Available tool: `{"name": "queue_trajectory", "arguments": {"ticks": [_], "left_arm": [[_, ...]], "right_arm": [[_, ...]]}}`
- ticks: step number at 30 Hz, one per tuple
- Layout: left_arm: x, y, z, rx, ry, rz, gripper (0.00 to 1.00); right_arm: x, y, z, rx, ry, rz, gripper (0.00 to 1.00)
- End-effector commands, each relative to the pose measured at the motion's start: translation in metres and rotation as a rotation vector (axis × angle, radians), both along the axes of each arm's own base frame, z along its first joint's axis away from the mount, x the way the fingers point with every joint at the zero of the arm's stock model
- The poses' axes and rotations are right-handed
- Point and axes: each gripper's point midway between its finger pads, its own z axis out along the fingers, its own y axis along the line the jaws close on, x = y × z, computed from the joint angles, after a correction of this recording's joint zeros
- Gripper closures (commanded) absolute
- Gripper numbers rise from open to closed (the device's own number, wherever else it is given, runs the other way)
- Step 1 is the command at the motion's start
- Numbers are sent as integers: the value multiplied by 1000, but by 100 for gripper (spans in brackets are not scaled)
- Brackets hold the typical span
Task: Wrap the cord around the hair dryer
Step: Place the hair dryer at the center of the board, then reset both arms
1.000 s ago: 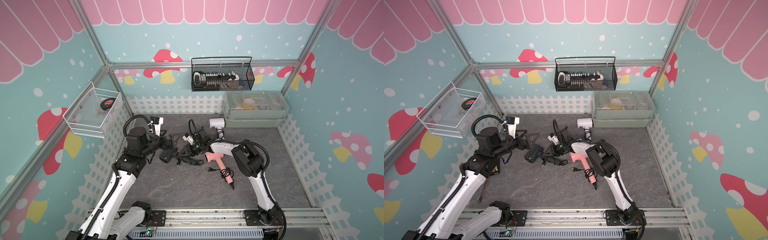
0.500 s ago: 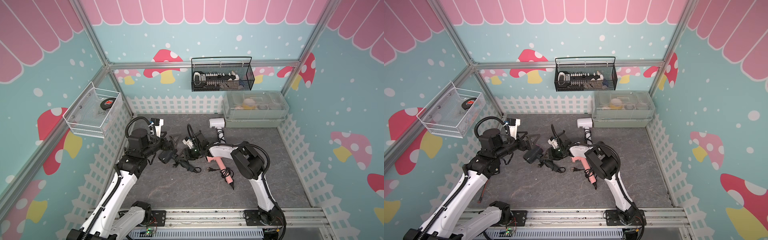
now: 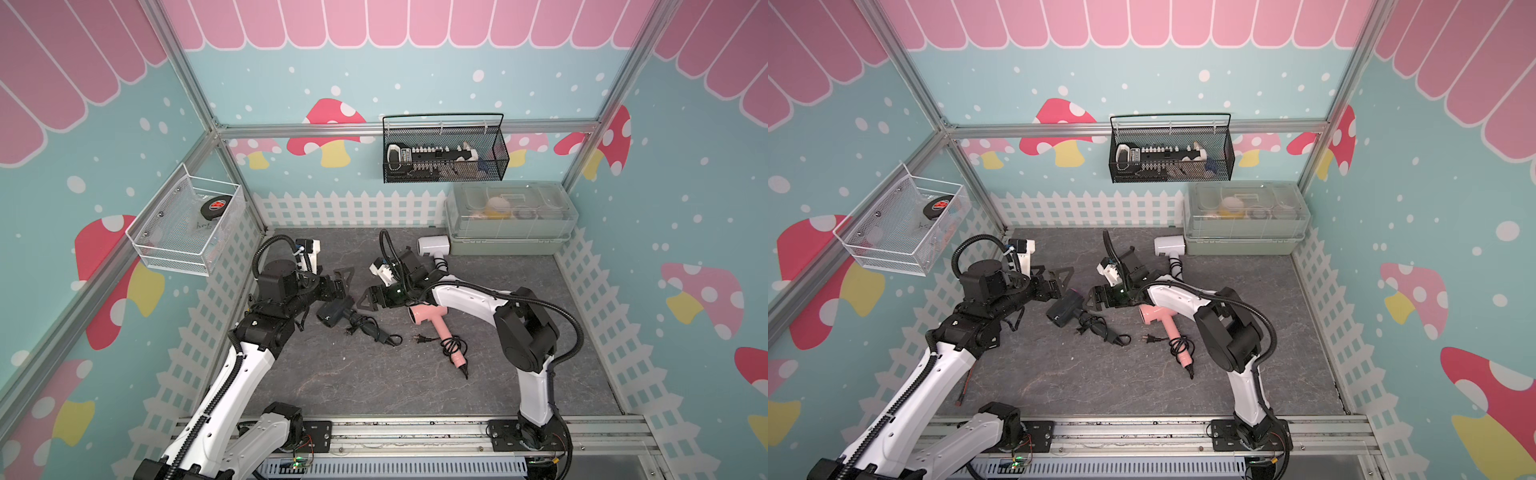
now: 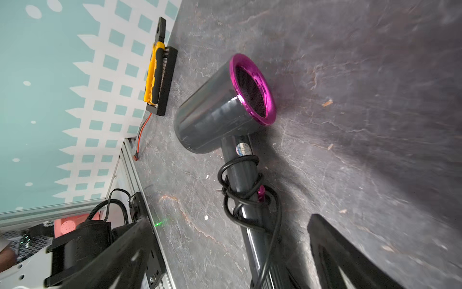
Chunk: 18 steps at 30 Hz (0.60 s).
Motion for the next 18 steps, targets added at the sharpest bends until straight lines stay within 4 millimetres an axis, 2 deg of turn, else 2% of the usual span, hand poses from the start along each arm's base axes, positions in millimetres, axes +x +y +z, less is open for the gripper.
{"name": "queue_trajectory", "arguments": {"ticks": [1, 8, 12, 18], "left_arm": [[4, 31, -13, 71, -5, 151, 1], [11, 89, -29, 113, -52, 384, 1], [18, 115, -38, 129, -92, 468, 1], [27, 142, -60, 155, -153, 528, 2]], "right_arm": [[12, -38, 33, -89, -178, -5, 1], [42, -145, 49, -240, -349, -145, 2], [53, -207, 47, -359, -432, -233, 1], [61, -270, 45, -518, -547, -317, 1]]}}
